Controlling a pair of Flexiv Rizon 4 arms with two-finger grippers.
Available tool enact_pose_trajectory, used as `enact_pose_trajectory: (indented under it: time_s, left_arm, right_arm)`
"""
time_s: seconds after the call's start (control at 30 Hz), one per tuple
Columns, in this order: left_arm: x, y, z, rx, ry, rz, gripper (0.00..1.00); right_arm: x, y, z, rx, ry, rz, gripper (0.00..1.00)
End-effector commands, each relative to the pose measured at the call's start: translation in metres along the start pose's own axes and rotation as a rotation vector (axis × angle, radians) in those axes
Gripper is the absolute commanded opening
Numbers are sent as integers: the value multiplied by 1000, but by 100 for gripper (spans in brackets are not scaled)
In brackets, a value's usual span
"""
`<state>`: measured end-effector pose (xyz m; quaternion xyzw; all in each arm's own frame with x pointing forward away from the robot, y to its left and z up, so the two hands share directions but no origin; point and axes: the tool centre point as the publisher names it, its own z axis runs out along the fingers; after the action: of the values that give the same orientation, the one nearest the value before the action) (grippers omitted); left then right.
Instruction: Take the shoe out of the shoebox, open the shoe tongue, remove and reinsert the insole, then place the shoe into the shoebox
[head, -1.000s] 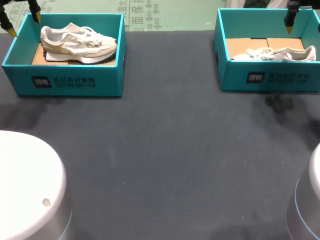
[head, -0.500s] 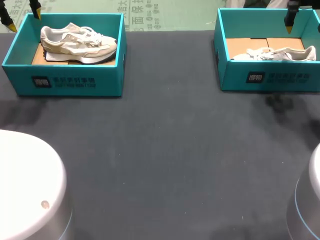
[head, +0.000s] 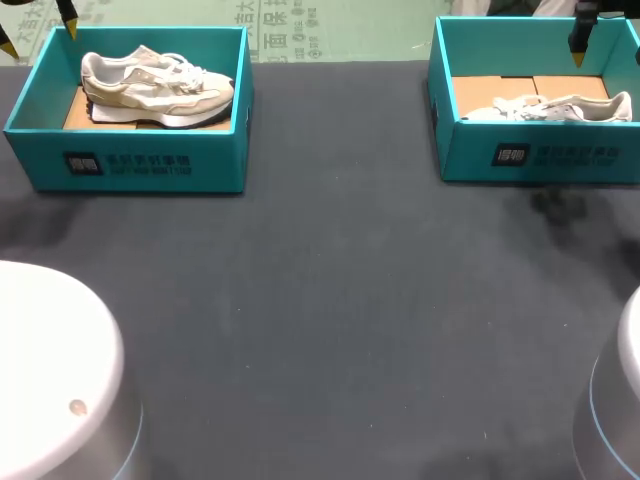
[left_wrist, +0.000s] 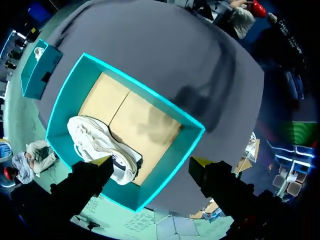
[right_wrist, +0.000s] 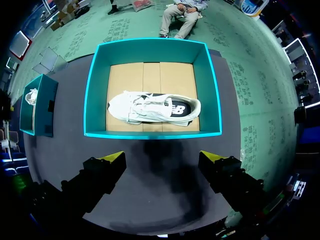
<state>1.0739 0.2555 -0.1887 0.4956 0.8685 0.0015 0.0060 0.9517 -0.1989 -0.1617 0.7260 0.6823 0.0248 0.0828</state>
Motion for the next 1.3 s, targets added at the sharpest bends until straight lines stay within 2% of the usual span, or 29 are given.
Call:
enact_pose_trajectory:
  time_s: [0.03, 0.17, 0.3, 0.37, 0.4, 0.53, 0.7, 1.0, 1.3]
  left_arm:
    - [0, -2, -1, -27, 9, 85, 100]
    - [-2, -1, 3, -27, 15, 101, 100]
    - [-14, 20, 24, -79, -48, 224, 100]
    - [-19, 35, 34, -74, -51, 261, 100]
    - [-21, 40, 37, -42, -72, 316, 100]
    - [-29, 63, 47, -43, -47, 363, 100]
    - [-38, 80, 54, -50, -30, 454, 100]
    - [-52, 93, 76, -46, -23, 540, 100]
    - [-75, 97, 96, -68, -41, 604, 100]
  right_arm:
    - [0, 0, 0, -1, -1, 1, 100]
    - [0, 0, 0, -1, -1, 1, 100]
    - [0, 0, 0, -1, -1, 1, 100]
    - [0, 0, 0, -1, -1, 1, 100]
    - [0, 0, 0, -1, -1, 1, 100]
    - [0, 0, 0, -1, -1, 1, 100]
    - [0, 0, 0, -1, -1, 1, 100]
    - [0, 0, 0, -1, -1, 1, 100]
    - [0, 0, 0, -1, -1, 1, 100]
